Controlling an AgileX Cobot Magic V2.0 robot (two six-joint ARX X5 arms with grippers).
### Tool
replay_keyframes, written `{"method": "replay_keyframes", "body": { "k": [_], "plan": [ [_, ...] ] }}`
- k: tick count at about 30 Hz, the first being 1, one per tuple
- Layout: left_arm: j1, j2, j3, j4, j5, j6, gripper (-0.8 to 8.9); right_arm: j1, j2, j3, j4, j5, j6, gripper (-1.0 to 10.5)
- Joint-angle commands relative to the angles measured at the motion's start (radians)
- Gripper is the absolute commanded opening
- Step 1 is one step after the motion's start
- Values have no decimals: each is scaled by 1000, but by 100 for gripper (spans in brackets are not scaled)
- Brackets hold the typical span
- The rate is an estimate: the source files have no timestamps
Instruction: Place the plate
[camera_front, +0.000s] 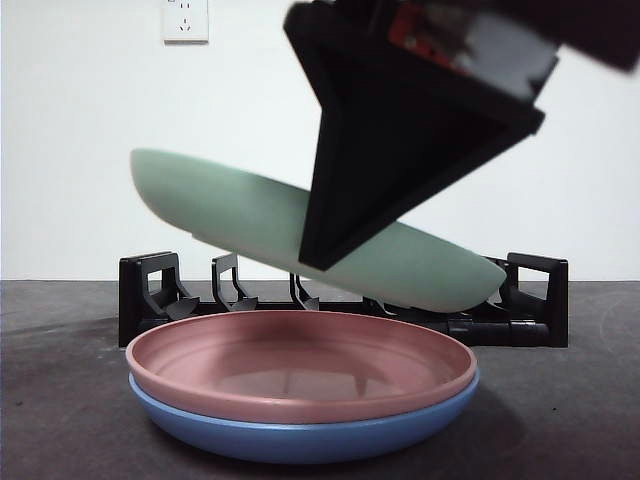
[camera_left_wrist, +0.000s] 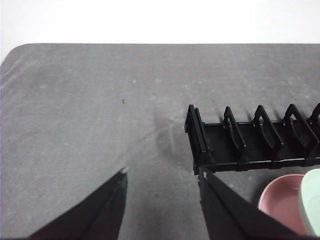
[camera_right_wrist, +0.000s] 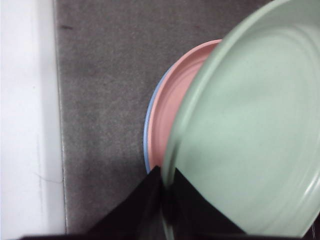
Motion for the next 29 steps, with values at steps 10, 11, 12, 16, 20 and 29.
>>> {"method": "replay_keyframes", "body": {
  "k": [10, 11, 12, 16, 20, 29],
  "plan": [
    [-2, 5, 19, 10, 1, -1, 223, 14, 14, 14, 6, -122, -112, 14],
    [-2, 5, 19, 10, 1, -1, 223, 13, 15, 14, 4, -123, -120, 14],
    [-2, 5, 19, 10, 1, -1, 223, 10, 19, 14, 2, -123, -131, 14],
    [-2, 5, 19, 10, 1, -1, 223, -13, 49, 14, -11, -124, -148, 14],
    [-2, 5, 19, 10, 1, -1, 223, -29, 85, 14, -18, -123, -169, 14],
    [-2, 5, 19, 10, 1, 0, 223, -37, 136, 14, -20, -128, -229, 14]
  ]
}}
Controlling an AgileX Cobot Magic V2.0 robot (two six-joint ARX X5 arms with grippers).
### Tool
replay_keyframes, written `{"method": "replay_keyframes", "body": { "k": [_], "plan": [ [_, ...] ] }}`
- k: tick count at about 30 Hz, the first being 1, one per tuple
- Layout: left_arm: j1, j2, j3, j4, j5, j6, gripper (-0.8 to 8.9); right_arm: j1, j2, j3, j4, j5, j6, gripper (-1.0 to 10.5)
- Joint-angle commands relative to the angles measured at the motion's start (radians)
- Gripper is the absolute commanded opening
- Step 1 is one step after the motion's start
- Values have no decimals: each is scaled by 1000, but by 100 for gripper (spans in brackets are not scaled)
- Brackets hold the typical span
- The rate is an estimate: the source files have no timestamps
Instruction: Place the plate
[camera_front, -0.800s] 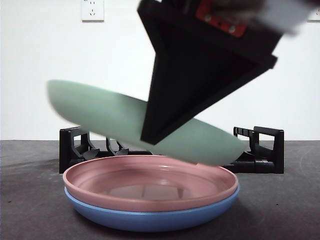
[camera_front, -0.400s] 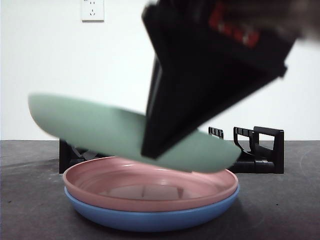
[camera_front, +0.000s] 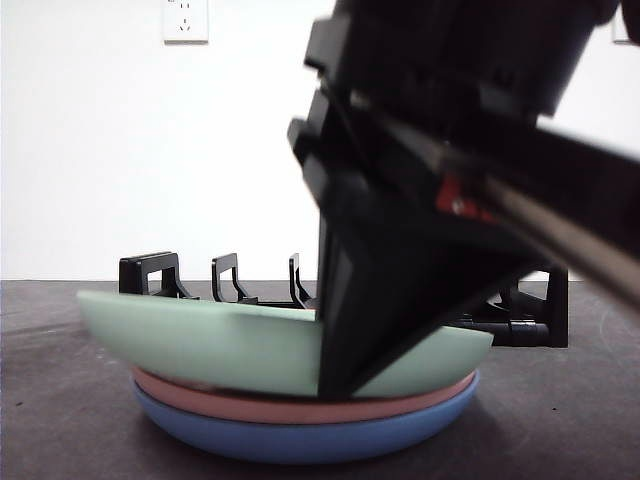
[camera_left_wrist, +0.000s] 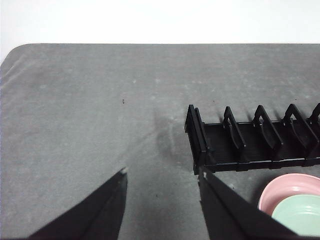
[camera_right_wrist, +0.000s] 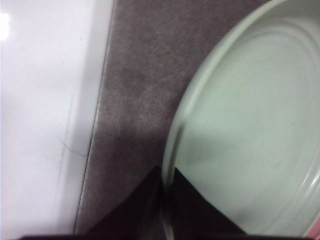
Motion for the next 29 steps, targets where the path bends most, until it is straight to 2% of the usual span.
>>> {"method": "replay_keyframes", "body": {
  "k": [1, 6, 11, 18, 22, 25, 29],
  "plan": [
    [-2, 5, 19, 11, 1, 3, 223, 11, 29, 14, 6, -2, -30, 14],
    [-2, 5, 19, 10, 1, 14, 223, 10, 32, 14, 6, -1, -33, 21],
    [-2, 5, 19, 10, 1, 14, 223, 10, 32, 14, 6, 32, -33, 164],
    [-2, 5, 19, 10, 1, 17, 223, 12, 31, 49, -33, 65, -27, 217],
    [-2, 5, 19, 11, 1, 18, 223, 21, 29, 127, -100, 60, 32, 331],
    [-2, 5, 19, 11, 1, 17, 223, 27, 2, 189, -136, 45, 74, 330],
    [-2, 5, 19, 11, 1, 17, 223, 2, -100, 210, -82, 35, 127, 317]
  ]
}}
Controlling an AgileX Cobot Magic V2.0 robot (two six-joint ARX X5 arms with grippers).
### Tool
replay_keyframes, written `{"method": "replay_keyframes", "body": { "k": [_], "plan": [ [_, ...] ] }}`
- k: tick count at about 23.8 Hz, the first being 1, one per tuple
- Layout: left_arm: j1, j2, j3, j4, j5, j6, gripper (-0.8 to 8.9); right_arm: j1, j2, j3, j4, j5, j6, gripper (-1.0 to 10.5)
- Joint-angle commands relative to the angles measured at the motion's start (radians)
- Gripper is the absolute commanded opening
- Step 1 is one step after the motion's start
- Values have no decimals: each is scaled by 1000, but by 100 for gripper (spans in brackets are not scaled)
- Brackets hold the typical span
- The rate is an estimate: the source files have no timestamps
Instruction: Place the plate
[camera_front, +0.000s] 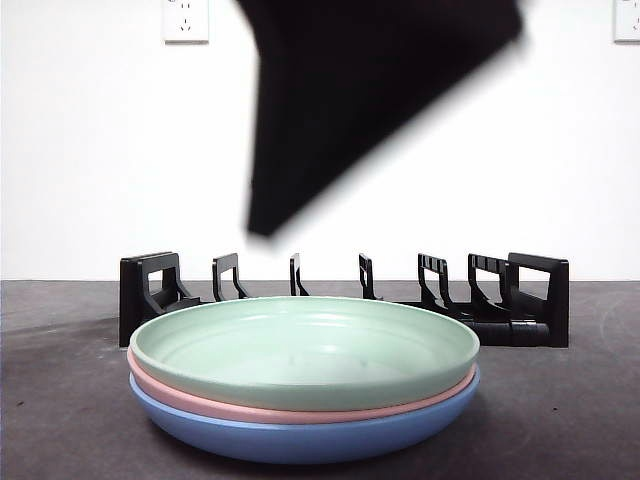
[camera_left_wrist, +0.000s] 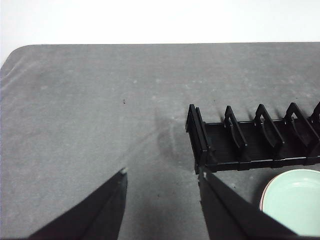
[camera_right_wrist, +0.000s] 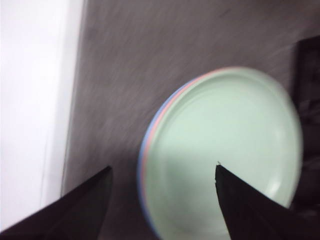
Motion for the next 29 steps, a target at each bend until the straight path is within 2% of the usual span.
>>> {"method": "replay_keyframes", "body": {
  "k": [1, 4, 7, 10, 14, 18, 21, 23, 25, 26, 27, 29],
  "plan": [
    [-2, 5, 19, 11, 1, 6, 223, -23, -71, 20, 43, -1, 66, 307],
    [-2, 6, 19, 11, 1, 2, 223, -127, -148, 13, 81, -11, 85, 301],
    [-2, 6, 19, 12, 1, 0, 223, -286, -208, 2, 102, -61, 86, 302],
    [-2, 6, 19, 12, 1, -2, 223, -482, -245, -8, 121, -148, 86, 302],
    [-2, 8, 19, 22, 1, -20, 223, -761, -262, -14, 165, -313, 92, 302],
    [-2, 19, 19, 58, 2, -55, 223, -991, -262, -13, 219, -451, 130, 302],
    [-2, 51, 19, 103, 2, -57, 223, -1140, -262, -13, 271, -500, 191, 303],
    [-2, 88, 19, 130, 2, -55, 224, -1205, -262, -13, 271, -494, 217, 303],
    [-2, 122, 19, 129, 2, -60, 213, -1221, -262, -13, 247, -497, 216, 289],
    [-3, 134, 19, 120, 10, -56, -25, -1221, -262, -13, 242, -498, 216, -30],
    [-3, 140, 19, 124, 20, -51, 8, -1220, -261, -13, 241, -499, 219, 32],
    [-3, 146, 19, 138, 19, -47, 8, -1215, -263, -13, 199, -500, 235, 14]
  ]
}}
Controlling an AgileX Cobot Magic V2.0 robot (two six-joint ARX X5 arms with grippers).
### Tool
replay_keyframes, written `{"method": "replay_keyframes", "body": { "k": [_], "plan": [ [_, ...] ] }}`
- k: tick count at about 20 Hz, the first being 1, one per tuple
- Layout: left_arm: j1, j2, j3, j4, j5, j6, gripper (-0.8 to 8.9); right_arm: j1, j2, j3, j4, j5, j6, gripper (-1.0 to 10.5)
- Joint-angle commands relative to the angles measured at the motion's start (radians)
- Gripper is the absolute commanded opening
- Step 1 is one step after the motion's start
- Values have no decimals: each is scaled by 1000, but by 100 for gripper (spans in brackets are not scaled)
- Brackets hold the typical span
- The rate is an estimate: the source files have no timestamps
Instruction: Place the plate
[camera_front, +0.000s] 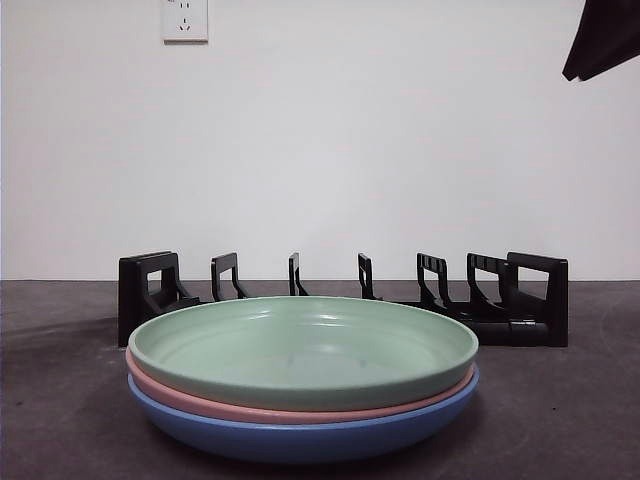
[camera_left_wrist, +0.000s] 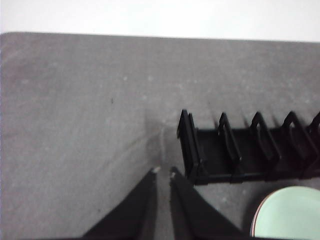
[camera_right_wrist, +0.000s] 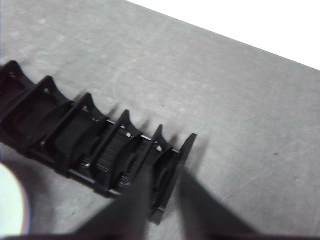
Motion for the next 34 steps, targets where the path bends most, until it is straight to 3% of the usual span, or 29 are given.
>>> {"method": "replay_keyframes", "body": {
  "k": [1, 8, 9, 10, 13, 15, 18, 21, 25, 32, 34],
  "plan": [
    [-3, -1, 19, 17, 5, 6, 8, 7, 5, 5, -28, -1, 23, 14],
    [-3, -16, 18, 32, 4, 17, 7, 7, 6, 5, -27, -1, 23, 14],
    [-3, -30, 10, 52, -6, 121, 8, 7, 6, 5, -27, 0, 23, 14],
    [1, -48, -33, 79, -5, 149, 8, 7, 6, 5, -27, 0, 23, 14],
    [85, -212, -404, 413, 1, 278, 8, 7, 6, 5, -27, -1, 23, 14],
    [162, -363, -647, 589, 54, 254, 8, 7, 6, 5, -27, -1, 23, 14],
    [275, -597, -865, 603, 103, 187, 8, 7, 6, 5, -27, -1, 23, 14],
    [304, -684, -980, 647, 162, 136, 8, 7, 6, 5, -26, -1, 23, 14],
    [304, -678, -998, 574, 174, 122, 8, 7, 4, 5, -20, -1, 23, 14],
    [304, -680, -997, 575, 174, 122, 8, 23, -15, 5, -21, 3, 23, 14],
    [305, -680, -997, 576, 174, 122, 8, 23, -57, 2, -20, 31, -39, 14]
  ]
}}
